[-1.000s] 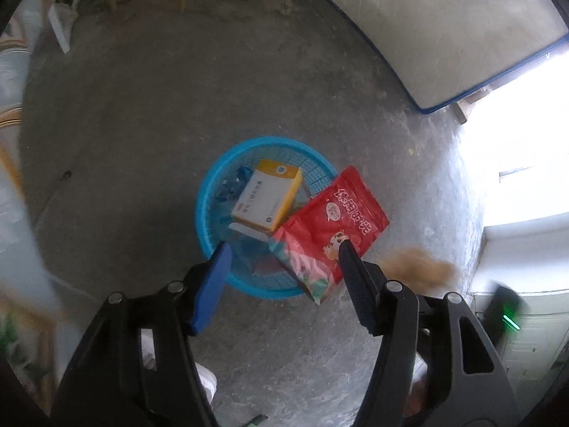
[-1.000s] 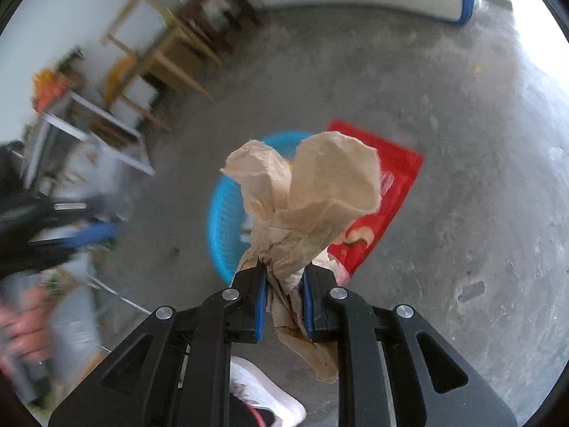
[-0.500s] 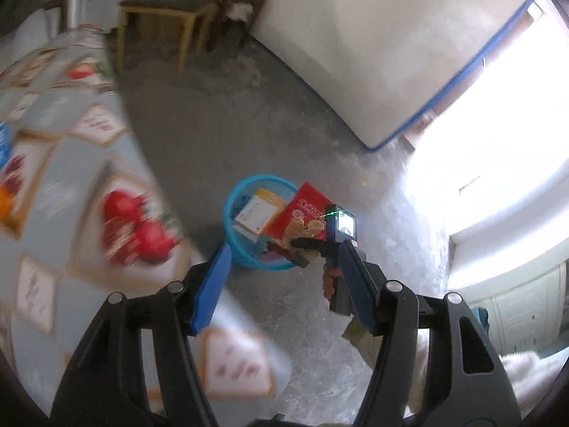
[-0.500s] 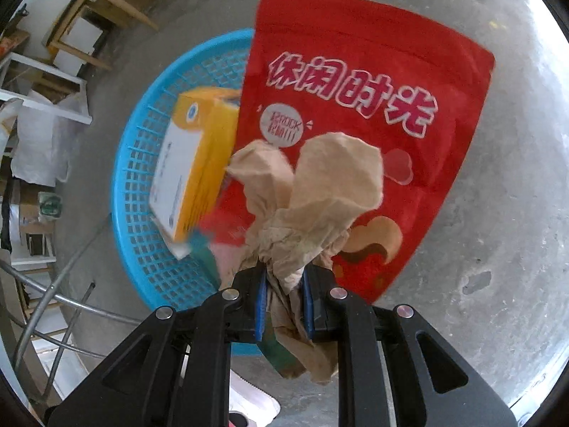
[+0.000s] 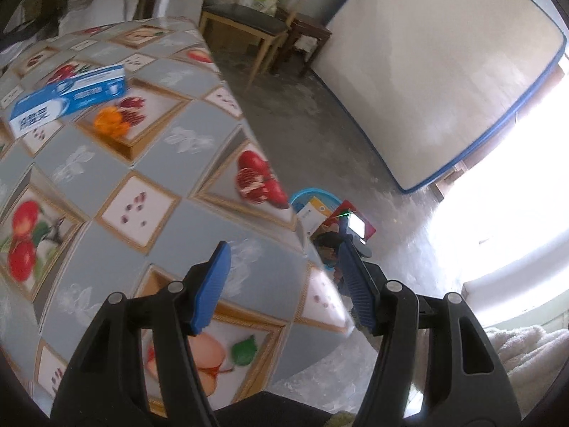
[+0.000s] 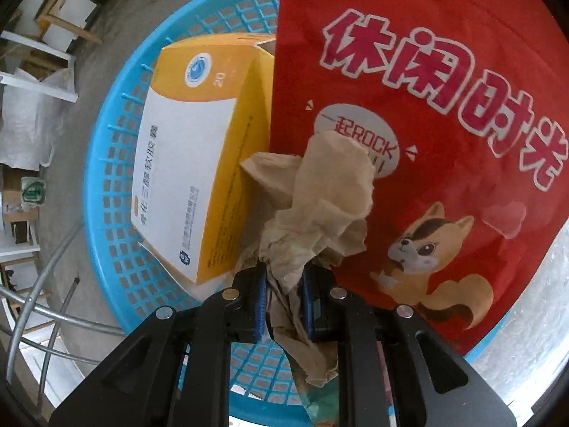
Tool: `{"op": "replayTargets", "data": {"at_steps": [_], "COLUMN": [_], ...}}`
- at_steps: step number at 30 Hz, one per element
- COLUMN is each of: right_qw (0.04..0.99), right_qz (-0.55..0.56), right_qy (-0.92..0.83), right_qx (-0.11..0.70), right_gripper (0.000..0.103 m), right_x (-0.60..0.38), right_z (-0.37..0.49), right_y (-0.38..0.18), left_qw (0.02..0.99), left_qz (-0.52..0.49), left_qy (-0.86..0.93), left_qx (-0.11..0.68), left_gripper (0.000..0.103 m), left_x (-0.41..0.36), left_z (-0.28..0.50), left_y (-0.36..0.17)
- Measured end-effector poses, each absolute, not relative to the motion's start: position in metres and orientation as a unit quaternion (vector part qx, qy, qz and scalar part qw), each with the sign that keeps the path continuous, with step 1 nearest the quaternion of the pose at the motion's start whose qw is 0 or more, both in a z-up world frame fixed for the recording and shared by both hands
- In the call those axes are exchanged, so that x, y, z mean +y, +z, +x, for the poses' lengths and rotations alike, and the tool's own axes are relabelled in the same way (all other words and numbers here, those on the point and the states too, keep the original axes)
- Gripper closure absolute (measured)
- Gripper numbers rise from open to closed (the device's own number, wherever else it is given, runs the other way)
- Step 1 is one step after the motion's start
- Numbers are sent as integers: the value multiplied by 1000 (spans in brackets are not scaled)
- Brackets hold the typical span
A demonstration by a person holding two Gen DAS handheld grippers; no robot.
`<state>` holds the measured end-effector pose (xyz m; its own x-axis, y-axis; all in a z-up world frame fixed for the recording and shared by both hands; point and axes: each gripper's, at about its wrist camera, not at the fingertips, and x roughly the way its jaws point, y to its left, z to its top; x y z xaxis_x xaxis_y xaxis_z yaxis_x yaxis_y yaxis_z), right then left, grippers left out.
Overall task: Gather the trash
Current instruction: 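Open the left tool to drop the red bag while the right tool releases the paper, then turn both tools back toward the table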
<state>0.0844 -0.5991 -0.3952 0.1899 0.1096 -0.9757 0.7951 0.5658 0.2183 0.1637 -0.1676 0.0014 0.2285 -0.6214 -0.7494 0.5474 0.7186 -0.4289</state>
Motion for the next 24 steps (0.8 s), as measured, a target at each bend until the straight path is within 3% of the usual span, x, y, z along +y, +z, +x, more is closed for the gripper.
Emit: {"op": "replayTargets", "data": {"at_steps": [3, 7, 9, 24], "right_qw": [672, 686, 690, 721], "right_qz": [388, 373, 370, 418], "right_qy": [-251, -242, -243, -240], "right_qx": [578, 576, 572, 499], "right_gripper": [81, 59, 54, 47], "right_x": [-593, -593, -591, -584], "right_z": [83, 72, 68, 19], "right_y": [-388, -366, -355, -289], "left_qw": [784, 783, 781, 780], "left_qz": [-47, -62, -65, -107], "left_qy": [-368, -370, -372, -379], "left_qx": [498, 497, 497, 487], "left_gripper": [44, 43, 43, 41], "left_x": [-154, -142, -139, -98], "left_z": [167, 168, 169, 170], "left_y": [-3, -7, -10, -12]}}
